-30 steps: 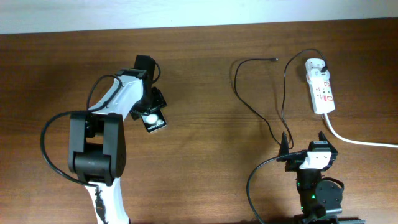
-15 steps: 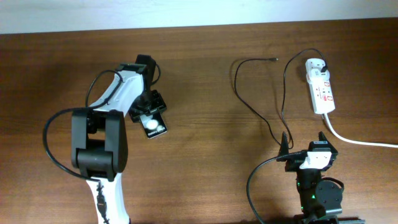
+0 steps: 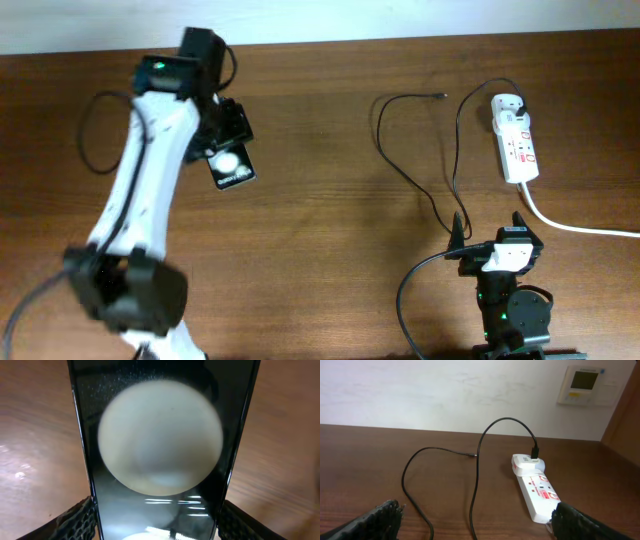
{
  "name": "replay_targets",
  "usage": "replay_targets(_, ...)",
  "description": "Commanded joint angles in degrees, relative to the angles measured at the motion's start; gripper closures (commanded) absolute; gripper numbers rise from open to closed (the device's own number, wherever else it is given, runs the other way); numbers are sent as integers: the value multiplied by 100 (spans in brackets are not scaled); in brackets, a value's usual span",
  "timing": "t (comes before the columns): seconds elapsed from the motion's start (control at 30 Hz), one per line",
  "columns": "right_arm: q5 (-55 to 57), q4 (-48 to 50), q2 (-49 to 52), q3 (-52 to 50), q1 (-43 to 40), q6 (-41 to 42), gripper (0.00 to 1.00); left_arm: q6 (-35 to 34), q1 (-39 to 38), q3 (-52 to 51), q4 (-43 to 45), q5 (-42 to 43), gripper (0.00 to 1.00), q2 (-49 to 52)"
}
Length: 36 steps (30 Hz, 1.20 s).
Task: Plug charger to phone and switch on socket
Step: 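Lift the phone with the left gripper and turn it upright toward center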
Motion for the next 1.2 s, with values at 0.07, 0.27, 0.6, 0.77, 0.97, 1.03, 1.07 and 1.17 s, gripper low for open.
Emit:
replay_targets(0.07, 46, -4, -39, -52, 31, -39, 2, 70, 9, 197, -686, -24, 37, -1663)
replay_targets(0.27, 46, -4, -39, -52, 31, -39, 2, -9, 9, 98, -1237, -20, 36, -2844)
replay_targets(0.6, 46, -4, -39, -52, 31, -37, 2, -575, 9, -4339, 1860, 2531, 36, -3919)
replay_targets(0.77, 46, -4, -39, -52, 31, -37, 2, -1110, 9, -4962, 3217, 3368, 36, -3364)
replay_targets(0.97, 46, -4, -39, -52, 31, -39, 2, -1464, 11, -4962, 4568, 5445, 39, -2022)
replay_targets(1.03, 46, -4, -39, -52, 31, -39, 2, -1462, 17, -4962, 4715, 6126, 37, -1751)
replay_targets(1.07, 46, -4, -39, -52, 31, -39, 2, -1464, 31, -4962, 4715, 6400, 37, -1727)
replay_targets(1.17, 46, -4, -39, -52, 31, -39, 2, -1982, 151, -4959, 4887, 7368, 38, -1727)
